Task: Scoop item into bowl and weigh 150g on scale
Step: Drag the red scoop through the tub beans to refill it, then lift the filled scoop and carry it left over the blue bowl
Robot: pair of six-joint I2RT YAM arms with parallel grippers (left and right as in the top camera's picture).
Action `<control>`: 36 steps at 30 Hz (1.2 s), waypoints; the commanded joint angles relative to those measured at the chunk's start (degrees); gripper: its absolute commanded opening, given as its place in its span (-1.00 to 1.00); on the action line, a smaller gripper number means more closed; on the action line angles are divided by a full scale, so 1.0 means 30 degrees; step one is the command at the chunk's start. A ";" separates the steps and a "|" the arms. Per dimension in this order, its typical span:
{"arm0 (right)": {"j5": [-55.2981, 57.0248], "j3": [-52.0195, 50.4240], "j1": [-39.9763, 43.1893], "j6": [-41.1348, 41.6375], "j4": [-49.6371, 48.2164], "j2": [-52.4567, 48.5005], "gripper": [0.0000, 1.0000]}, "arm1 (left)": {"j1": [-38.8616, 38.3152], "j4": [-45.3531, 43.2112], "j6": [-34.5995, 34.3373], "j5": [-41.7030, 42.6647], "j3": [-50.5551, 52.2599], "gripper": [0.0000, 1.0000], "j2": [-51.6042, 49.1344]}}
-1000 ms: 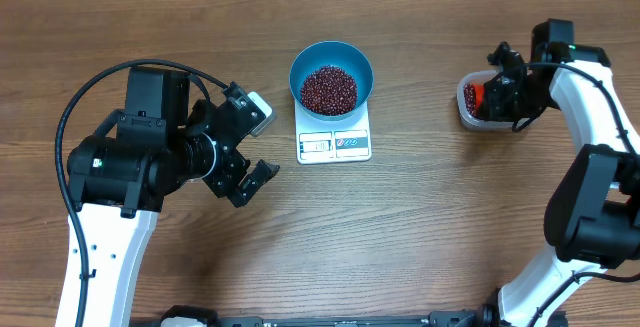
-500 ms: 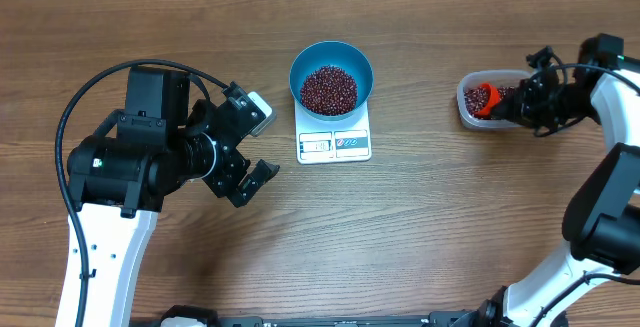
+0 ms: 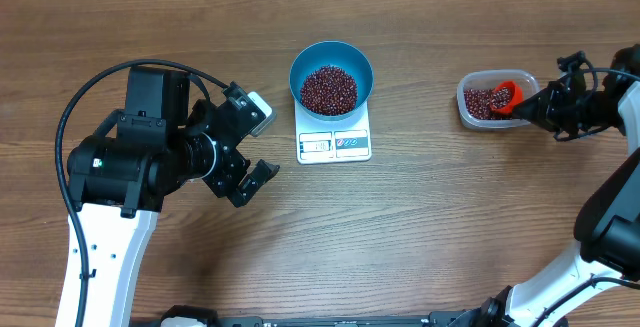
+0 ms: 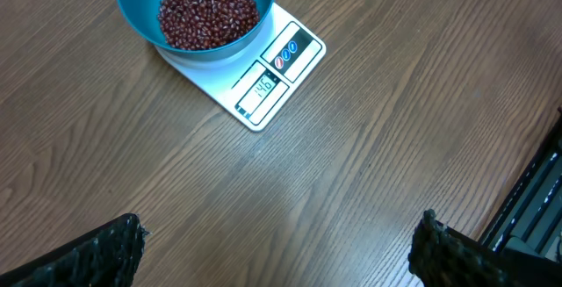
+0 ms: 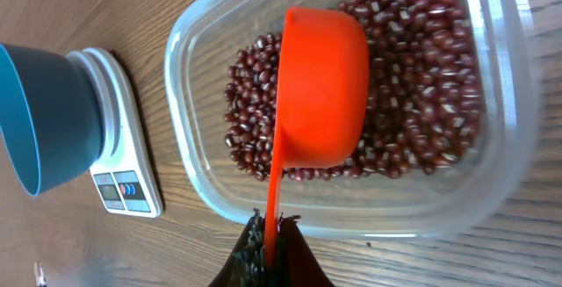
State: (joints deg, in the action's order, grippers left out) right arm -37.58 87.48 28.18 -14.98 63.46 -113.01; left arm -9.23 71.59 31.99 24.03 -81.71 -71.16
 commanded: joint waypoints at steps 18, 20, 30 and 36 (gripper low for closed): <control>-0.5333 0.0270 0.0393 0.0058 0.0772 0.0481 -0.92 | 0.0073 0.0000 0.0423 0.0284 -0.0262 0.99 -0.0029; -0.6062 0.0270 0.0393 0.0051 0.0823 0.0794 -0.92 | 0.0073 0.0000 0.0415 0.0284 -0.0262 0.99 -0.0029; -0.9428 0.0270 -0.1413 0.0073 0.0765 0.1457 -0.92 | 0.0073 0.0000 0.0415 0.0284 -0.0262 0.99 -0.0029; -1.0899 0.0313 -0.4182 0.0197 -0.0466 0.1457 -0.92 | 0.0073 0.0000 0.0423 0.0284 -0.0262 0.99 -0.0029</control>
State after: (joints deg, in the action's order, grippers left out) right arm -64.79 87.50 19.81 -14.68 63.42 -110.69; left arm -9.23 71.59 31.99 24.03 -81.71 -71.16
